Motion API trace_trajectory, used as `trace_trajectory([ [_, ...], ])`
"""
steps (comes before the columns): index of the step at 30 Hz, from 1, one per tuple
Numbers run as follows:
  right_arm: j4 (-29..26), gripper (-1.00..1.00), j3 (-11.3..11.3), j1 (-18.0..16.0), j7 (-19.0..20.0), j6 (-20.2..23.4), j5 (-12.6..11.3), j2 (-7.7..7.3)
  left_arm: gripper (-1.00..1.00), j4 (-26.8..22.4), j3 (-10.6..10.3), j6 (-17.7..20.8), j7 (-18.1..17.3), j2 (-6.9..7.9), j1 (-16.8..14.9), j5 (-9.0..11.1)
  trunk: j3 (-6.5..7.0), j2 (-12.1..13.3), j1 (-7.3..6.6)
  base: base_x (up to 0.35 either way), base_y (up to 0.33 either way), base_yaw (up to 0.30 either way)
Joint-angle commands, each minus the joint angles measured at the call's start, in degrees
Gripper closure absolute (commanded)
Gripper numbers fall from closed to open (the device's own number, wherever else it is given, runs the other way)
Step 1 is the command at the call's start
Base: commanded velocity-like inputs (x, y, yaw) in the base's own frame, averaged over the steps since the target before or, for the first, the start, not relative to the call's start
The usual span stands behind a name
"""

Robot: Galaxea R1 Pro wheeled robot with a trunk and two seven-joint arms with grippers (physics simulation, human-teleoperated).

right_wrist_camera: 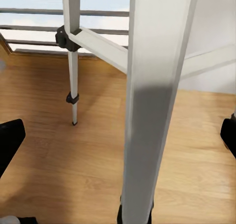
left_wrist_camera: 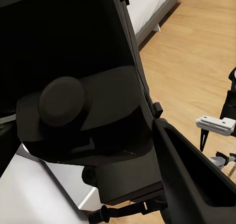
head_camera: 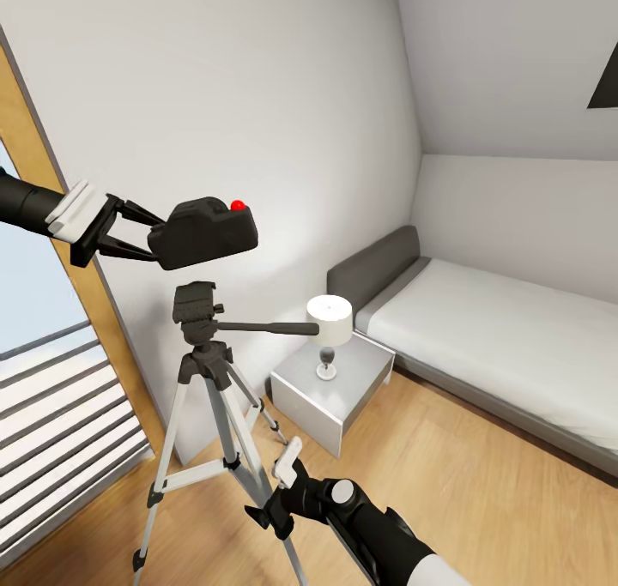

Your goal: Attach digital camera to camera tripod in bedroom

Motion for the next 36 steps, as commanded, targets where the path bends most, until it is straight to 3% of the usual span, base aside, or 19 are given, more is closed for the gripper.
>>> trace_trajectory([
  [1, -0.10, -1.00, -0.05, -0.04, 0.19, 0.21, 0.55, 0.02, 1.00, 0.00, -0.29, 0.46, -0.03, 0.09, -0.17, 0.38, -0.10, -0.09, 0.02, 0.000, 0.000, 0.000],
  [13, -0.19, -1.00, -0.04, 0.00, -2.60, -2.24, -0.04, 0.02, 1.00, -0.02, -0.30, 0.45, -0.03, 0.10, -0.12, 0.38, -0.10, -0.09, 0.02, 0.000, 0.000, 0.000],
  [23, -0.60, -1.00, -0.04, -0.03, -3.41, -3.04, -2.09, 0.02, 1.00, -0.02, -0.30, 0.45, -0.03, 0.12, -0.12, 0.38, 0.09, -0.09, 0.02, 0.000, 0.000, 0.100],
  [36, -0.83, -1.00, -0.15, -0.07, -3.55, -3.51, -2.68, 0.02, 1.00, -0.08, -0.30, 0.44, -0.03, 0.12, -0.12, 0.38, 0.21, -0.09, 0.02, 0.000, 0.000, 0.045],
])
